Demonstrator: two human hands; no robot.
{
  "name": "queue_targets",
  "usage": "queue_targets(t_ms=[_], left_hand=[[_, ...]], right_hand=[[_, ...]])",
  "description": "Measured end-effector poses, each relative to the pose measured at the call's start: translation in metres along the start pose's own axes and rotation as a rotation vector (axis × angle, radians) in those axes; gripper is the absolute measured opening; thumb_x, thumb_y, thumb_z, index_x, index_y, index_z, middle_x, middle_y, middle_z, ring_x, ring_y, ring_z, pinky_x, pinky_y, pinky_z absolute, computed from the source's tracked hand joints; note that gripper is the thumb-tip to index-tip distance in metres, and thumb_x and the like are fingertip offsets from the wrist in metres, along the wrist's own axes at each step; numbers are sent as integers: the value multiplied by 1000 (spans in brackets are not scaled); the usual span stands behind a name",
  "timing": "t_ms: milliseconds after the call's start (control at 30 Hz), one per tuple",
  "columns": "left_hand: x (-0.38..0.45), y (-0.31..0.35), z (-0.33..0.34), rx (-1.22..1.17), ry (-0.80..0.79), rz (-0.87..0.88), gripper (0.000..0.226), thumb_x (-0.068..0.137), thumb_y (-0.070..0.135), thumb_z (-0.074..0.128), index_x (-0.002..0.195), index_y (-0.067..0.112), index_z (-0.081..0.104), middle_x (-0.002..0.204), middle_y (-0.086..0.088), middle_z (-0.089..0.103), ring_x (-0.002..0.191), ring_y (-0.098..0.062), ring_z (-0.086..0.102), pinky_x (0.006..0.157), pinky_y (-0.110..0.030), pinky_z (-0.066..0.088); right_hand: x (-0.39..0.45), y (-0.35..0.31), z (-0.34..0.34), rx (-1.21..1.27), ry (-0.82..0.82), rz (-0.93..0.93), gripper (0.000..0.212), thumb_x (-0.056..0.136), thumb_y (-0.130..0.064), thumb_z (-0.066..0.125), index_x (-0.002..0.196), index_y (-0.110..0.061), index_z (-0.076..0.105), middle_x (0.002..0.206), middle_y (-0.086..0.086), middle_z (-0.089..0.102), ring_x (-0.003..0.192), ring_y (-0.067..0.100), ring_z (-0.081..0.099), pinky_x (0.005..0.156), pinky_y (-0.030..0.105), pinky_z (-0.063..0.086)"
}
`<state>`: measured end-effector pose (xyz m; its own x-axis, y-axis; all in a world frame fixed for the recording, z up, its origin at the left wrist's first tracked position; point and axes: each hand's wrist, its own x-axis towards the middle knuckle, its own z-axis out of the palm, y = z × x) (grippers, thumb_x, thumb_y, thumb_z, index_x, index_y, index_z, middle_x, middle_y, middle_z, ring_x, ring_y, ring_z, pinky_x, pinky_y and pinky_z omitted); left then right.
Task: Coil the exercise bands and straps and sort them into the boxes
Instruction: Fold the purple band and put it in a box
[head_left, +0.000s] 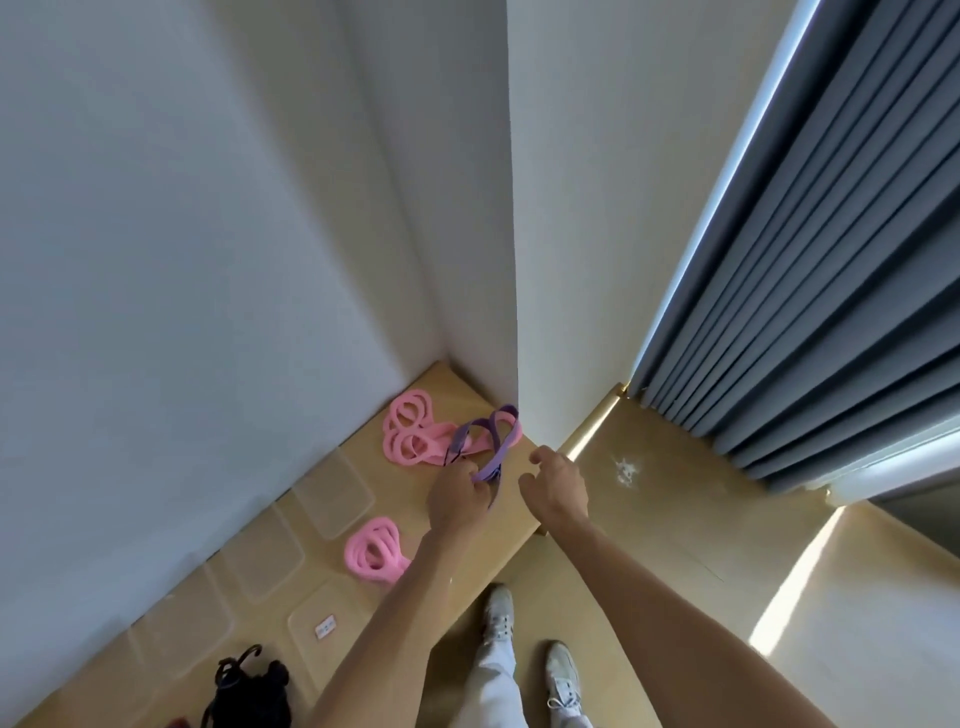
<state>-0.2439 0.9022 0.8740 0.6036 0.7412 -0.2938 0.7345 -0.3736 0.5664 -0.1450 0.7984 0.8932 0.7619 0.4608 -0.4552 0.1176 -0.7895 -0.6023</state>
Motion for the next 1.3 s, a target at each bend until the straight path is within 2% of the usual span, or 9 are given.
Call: queue_targets(t_ms=[167, 267, 500, 667, 767, 867, 1000, 1167, 1300], left_hand=[[56, -7, 27, 60, -112, 13, 21, 97, 13, 52, 77, 19, 55, 70, 12, 53, 62, -5, 50, 44, -17, 29], [88, -10, 43, 77, -151, 13, 13, 96, 10, 51, 97, 8, 64, 90, 6, 59, 82, -11, 57, 54, -14, 37], [132, -16, 83, 86, -282, -127, 13, 95, 8, 57, 108, 5, 58, 87, -4, 59, 79, -16, 56, 60, -13, 38], [136, -19, 71, 142, -320, -124, 28, 93, 10, 57, 120, 5, 54, 107, -8, 60, 103, -27, 63, 76, -30, 47], [139, -17, 47, 141, -248, -43, 23, 94, 23, 58, 111, 8, 61, 99, -4, 69, 96, -26, 66, 79, -34, 52], [138, -17, 17, 71, -254, 57, 17, 95, 36, 56, 93, 20, 61, 67, 7, 65, 61, -13, 62, 54, -26, 41], [143, -17, -23, -215, -336, 7, 17, 80, 31, 58, 79, 19, 70, 66, 3, 71, 68, -20, 69, 61, -33, 52], [150, -16, -58, -424, -218, 6, 13, 86, 11, 64, 75, 15, 70, 63, 5, 70, 54, -6, 61, 53, -19, 45], [155, -2, -87, -513, -235, 45, 17, 85, 19, 67, 82, 2, 67, 73, -13, 69, 63, -22, 64, 64, -36, 52]], right_hand=[[37, 4, 23, -9, -26, 82, 45, 86, -11, 55, 131, -18, 59, 131, 7, 60, 114, 29, 61, 89, 36, 55], [57, 2, 36, -5, -42, 135, 45, 86, -11, 54, 131, -18, 58, 129, 7, 61, 109, 28, 62, 84, 34, 54], [94, 9, 49, 57, 9, 271, 47, 84, -10, 52, 130, -16, 60, 126, 8, 64, 113, 31, 60, 87, 35, 53], [95, 5, 48, 129, 38, 335, 48, 83, -9, 53, 130, -16, 60, 122, 9, 67, 109, 30, 63, 83, 30, 50], [94, -7, 48, 129, 84, 287, 52, 79, -5, 54, 130, -16, 59, 126, 9, 63, 109, 30, 61, 81, 30, 47], [93, -25, 51, 145, 123, 139, 57, 76, -2, 58, 131, -19, 58, 128, 6, 58, 112, 25, 56, 78, 26, 39], [98, -50, 57, 212, 122, 23, 54, 76, -4, 66, 127, -18, 61, 127, 6, 61, 100, 16, 55, 75, 6, 34], [101, -74, 59, 294, 69, 54, 59, 76, -7, 72, 133, -16, 58, 125, 6, 63, 116, 22, 59, 93, 30, 47], [97, -98, 52, 345, -57, -31, 68, 73, -8, 76, 137, -16, 55, 127, 4, 63, 118, 19, 58, 99, 31, 47]])
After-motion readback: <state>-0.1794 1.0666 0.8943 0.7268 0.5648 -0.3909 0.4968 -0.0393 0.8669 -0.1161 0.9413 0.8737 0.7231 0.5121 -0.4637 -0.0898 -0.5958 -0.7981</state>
